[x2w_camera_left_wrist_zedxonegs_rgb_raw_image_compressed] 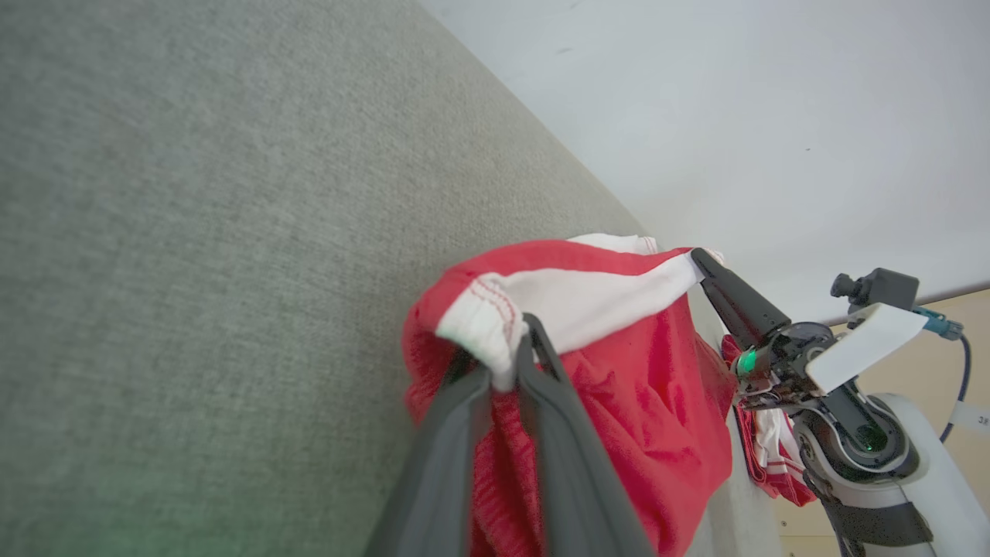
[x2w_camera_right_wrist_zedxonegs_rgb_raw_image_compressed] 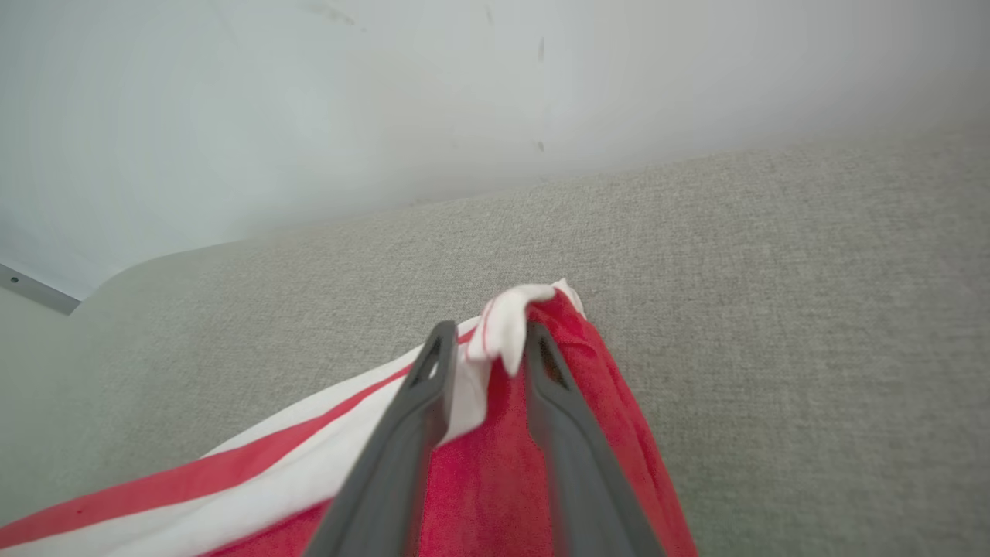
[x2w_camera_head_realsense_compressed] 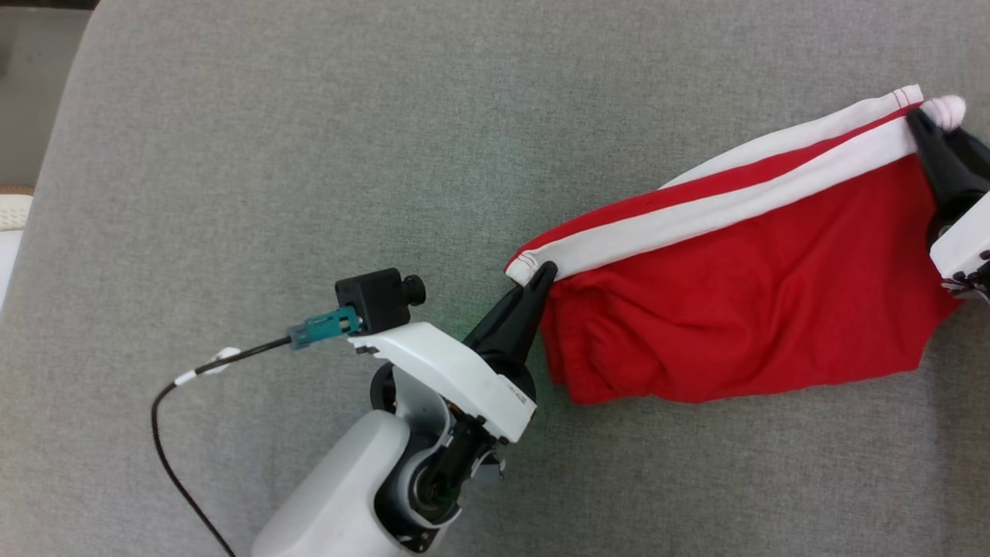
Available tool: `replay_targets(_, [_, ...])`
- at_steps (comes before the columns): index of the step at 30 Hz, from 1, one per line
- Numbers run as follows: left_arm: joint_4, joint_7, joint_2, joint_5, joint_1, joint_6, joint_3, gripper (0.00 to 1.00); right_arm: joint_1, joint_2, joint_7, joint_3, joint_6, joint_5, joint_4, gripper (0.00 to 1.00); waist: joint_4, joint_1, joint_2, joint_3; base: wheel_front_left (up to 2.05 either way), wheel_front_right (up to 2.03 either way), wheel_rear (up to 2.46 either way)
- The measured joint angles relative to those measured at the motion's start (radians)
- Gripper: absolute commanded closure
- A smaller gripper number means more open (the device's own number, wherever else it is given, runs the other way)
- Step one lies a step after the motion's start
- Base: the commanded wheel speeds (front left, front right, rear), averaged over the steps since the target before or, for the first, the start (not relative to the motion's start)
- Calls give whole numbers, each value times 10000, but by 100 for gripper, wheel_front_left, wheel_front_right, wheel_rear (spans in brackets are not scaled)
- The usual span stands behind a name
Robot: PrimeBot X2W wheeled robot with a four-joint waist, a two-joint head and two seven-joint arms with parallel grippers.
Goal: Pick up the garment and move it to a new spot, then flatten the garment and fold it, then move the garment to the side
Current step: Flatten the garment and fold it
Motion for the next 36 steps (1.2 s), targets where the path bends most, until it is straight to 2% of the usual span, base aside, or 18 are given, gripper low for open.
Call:
replay_targets(1, [46, -13, 2, 2, 0, 13, 13, 36, 2, -29, -73, 77, 0, 50, -19, 0, -12, 0, 0, -29, 0, 0, 0])
replay_targets(2, [94, -38, 6, 10, 1, 56, 21, 0, 3, -58, -173, 151, 0, 107, -50, 0, -27, 0, 0, -63, 0, 0, 0])
replay_targets(7, [173, -176, 88, 117, 95, 215, 73, 0, 137, -290, -491, 366, 0, 619, -353, 0, -124, 0, 0, -309, 0, 0, 0])
replay_targets(12, [111, -320, 512, 738, 127, 579, -73, 0, 552, -679, -616, 479, 0, 915, -662, 0, -256, -1, -1, -568, 0, 0, 0])
replay_targets(16, [-111, -830, 1078, 1937, 242, 1032, -451, 0, 983, -1360, -548, 811, 0, 541, -715, 0, -352, -2, 0, -761, 0, 0, 0])
replay_targets(20, [-395, -1850, 1478, 3381, 352, 1584, -807, 0, 1244, -1712, -142, 848, 0, 414, -593, 0, -329, -2, -1, -868, 0, 0, 0])
replay_targets(24, [-602, -2389, 1505, 4585, 471, 1919, -1014, 0, 1460, -1914, 508, 834, 0, 529, -545, 0, -131, -2, 0, -792, 0, 0, 0])
replay_targets(29, [-1179, -2512, 968, 5515, 830, 1998, -500, 0, 1470, -2056, 1001, 627, 0, 474, -324, 0, 197, -2, 0, -590, 0, 0, 0])
replay_targets(36, [-1559, -2527, 332, 7001, 1544, 1461, 102, 0, 1317, -2178, 1831, 464, 0, 132, -48, 0, 752, -2, 0, -372, 0, 0, 0])
